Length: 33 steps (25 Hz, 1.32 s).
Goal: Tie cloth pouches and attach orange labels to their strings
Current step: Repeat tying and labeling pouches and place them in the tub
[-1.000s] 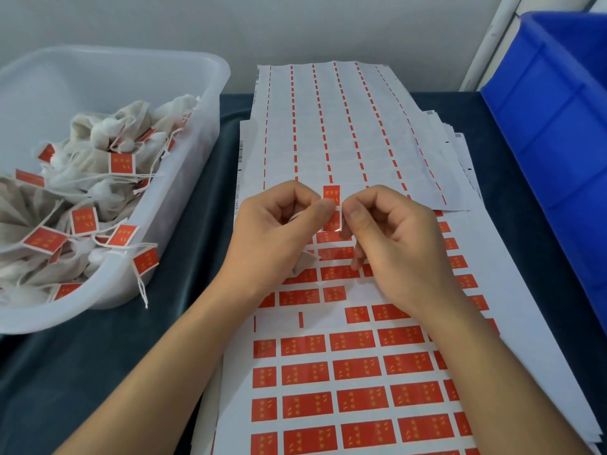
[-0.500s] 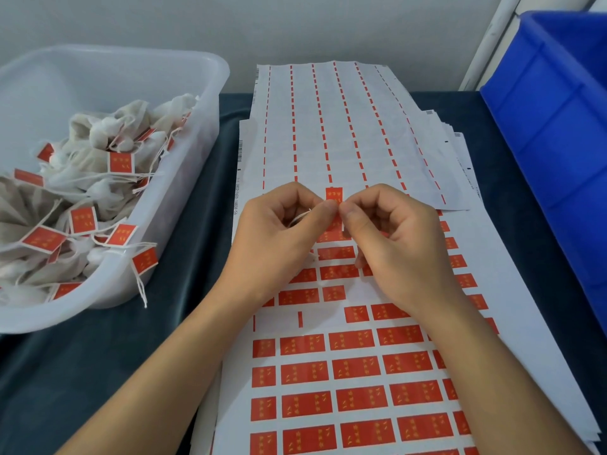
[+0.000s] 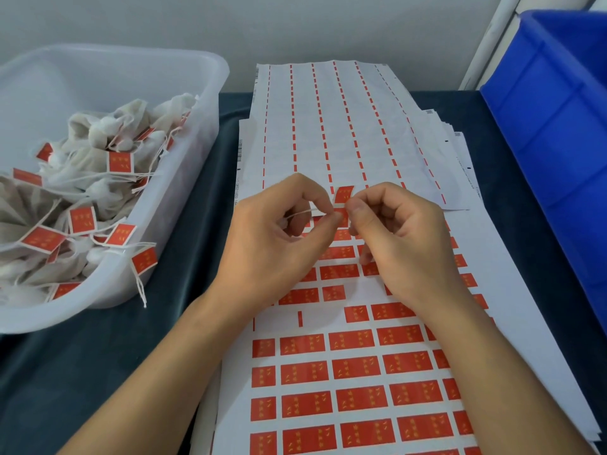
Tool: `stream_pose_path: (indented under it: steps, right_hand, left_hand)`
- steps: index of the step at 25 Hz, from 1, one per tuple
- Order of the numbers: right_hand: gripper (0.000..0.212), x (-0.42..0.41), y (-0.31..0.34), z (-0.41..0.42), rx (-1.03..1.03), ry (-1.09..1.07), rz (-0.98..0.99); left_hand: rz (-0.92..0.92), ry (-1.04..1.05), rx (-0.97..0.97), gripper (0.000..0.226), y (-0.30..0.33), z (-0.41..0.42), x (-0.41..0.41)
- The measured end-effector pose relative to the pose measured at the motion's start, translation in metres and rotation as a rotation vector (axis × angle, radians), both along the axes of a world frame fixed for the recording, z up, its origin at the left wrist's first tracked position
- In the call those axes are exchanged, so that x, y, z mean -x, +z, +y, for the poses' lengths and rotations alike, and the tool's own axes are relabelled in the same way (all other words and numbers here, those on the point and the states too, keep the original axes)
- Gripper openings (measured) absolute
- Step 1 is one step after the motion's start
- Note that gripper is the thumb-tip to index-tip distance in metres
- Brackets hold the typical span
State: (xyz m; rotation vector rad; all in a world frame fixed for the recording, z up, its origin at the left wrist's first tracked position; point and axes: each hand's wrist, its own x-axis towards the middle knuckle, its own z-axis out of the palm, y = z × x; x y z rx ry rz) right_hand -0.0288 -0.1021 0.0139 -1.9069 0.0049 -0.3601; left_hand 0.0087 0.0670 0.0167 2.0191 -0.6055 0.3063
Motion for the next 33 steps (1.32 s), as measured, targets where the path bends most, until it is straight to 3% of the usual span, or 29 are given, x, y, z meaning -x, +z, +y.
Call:
stream_pose_path:
  steps: [8,14,24,33]
  right_hand:
    - [0.011,0.0,0.001,-0.003,0.061,-0.024,-0.027]
    - [0.009,-0.001,-0.001,-0.003,0.112,-0.05,-0.052]
    - [0.007,-0.002,-0.002,-0.003,0.092,-0.063,-0.095]
    - [0.006,-0.001,-0.001,-0.002,0.073,-0.034,-0.09]
  left_hand:
    - [-0.038,0.032,-0.058,0.012,-0.005,0.001,-0.002]
    - [0.034,0.038,-0.059,0.012,-0.006,0.002,-0.005]
    - [0.497,-0.046,0.109,0.009,0.001,0.006,-0.011]
    - [0.637,-0.117,0.164,0.01,0.006,0.007,-0.01]
